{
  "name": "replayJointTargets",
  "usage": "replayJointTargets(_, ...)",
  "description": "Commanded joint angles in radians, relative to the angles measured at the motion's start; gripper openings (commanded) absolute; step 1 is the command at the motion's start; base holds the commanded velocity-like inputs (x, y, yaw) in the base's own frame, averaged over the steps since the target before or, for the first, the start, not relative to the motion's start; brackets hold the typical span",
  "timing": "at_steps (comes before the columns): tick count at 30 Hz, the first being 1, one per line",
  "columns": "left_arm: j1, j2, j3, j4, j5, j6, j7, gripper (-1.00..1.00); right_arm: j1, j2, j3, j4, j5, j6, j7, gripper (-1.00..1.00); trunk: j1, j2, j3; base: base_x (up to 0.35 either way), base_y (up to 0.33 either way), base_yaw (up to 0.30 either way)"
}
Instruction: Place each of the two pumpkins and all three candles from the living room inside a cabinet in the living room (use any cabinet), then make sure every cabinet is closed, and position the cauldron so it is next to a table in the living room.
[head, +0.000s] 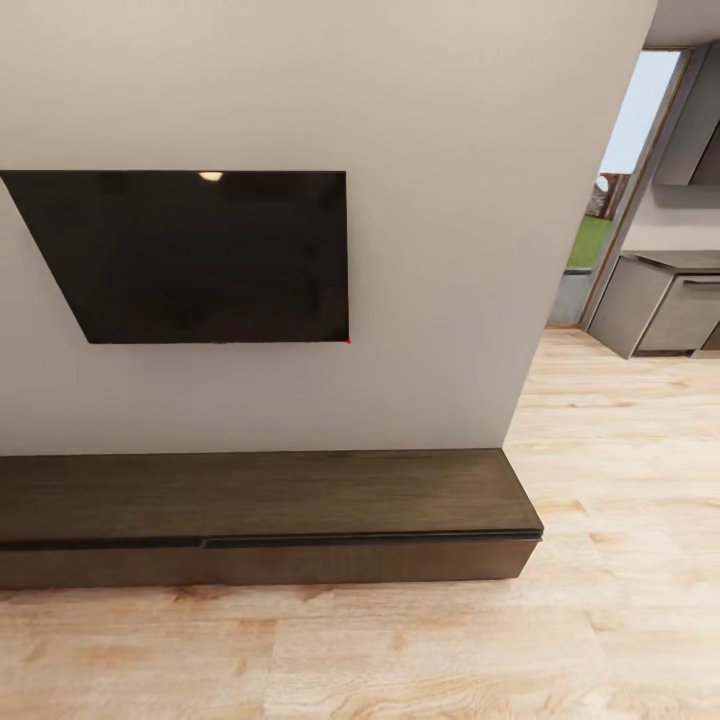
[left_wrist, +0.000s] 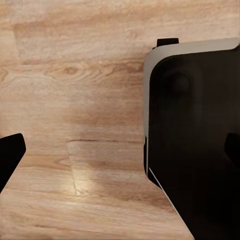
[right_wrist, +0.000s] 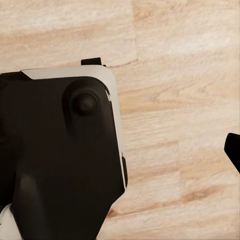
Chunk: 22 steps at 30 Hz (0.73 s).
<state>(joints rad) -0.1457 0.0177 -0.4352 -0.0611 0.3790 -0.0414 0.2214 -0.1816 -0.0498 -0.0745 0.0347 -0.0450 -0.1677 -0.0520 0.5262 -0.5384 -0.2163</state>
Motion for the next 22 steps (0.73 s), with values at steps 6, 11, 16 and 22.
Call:
replayJointTargets(6,0.002,0.004,-0.007,-0.003,0.009,-0.010,0.004,1.00,0.000,-0.005,-0.007,0.004,-0.002,-0.007,0.002,1.00,0.000,-0.001,-0.002,0.000,0.000,0.000)
replayJointTargets(11,0.003,0.006,-0.006,-0.004,0.010,-0.013,0.004,1.00,0.005,-0.004,-0.006,0.004,0.000,-0.006,0.003,1.00,0.000,-0.001,-0.002,0.000,0.000,0.000)
replayJointTargets(16,0.003,0.007,-0.006,-0.006,0.009,-0.014,0.004,1.00,0.005,0.001,-0.005,0.003,0.000,-0.006,0.003,1.00,0.000,-0.001,-0.002,0.000,0.000,0.000)
replayJointTargets(22,0.003,0.007,-0.007,-0.005,0.009,-0.014,0.004,1.00,0.006,0.001,-0.005,0.002,0.000,-0.006,0.003,1.00,0.000,-0.001,-0.002,0.000,0.000,0.000)
